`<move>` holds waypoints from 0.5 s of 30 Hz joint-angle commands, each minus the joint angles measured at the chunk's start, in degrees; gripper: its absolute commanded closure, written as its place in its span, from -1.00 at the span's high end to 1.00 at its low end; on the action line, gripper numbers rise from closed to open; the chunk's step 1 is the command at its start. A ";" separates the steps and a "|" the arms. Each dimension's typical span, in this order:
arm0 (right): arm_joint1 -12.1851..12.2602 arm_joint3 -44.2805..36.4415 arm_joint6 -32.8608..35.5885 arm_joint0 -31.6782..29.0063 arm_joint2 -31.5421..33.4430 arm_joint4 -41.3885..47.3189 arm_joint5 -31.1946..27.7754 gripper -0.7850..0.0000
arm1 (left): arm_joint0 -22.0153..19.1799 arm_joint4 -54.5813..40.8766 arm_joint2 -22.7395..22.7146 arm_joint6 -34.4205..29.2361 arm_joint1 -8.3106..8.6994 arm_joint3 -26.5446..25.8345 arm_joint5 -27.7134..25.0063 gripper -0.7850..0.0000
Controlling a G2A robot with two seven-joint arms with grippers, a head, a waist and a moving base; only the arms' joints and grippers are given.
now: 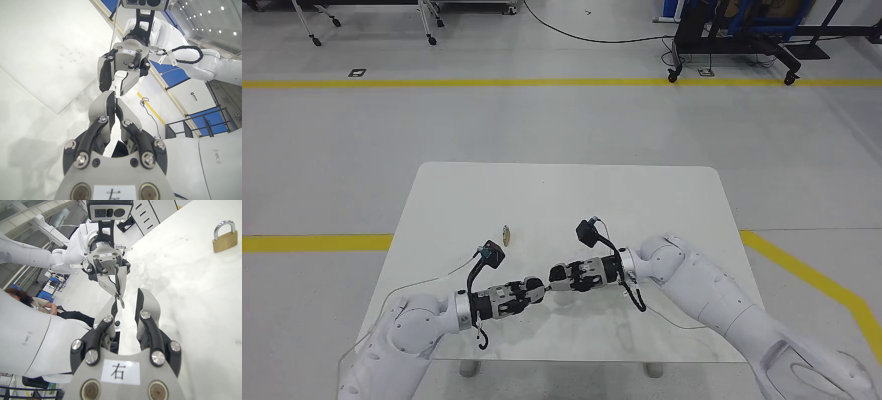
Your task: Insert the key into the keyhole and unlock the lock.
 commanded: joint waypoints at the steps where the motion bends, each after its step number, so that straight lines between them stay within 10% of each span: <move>1: 0.00 -0.03 0.00 0.18 -0.45 0.10 0.00 -0.81 | 0.02 0.06 0.08 0.34 0.08 -0.02 0.07 -1.00; 10: 0.18 -0.60 0.00 -0.04 -0.25 1.84 0.00 -1.00 | -0.14 -0.10 0.49 0.95 0.41 0.08 0.72 -1.00; 11: 0.24 -0.62 0.00 -0.12 -0.17 1.98 0.00 -1.00 | -0.20 -0.13 0.45 1.17 0.44 0.03 0.92 -0.74; 13: 0.35 -0.53 0.00 -0.31 0.17 2.37 0.00 -1.00 | -0.23 -0.35 0.29 1.78 0.50 -0.06 1.12 1.00; 15: 0.53 -0.53 -0.03 -0.61 1.14 3.12 0.00 -1.00 | -0.32 -2.44 -0.08 1.75 0.61 -0.16 0.95 1.00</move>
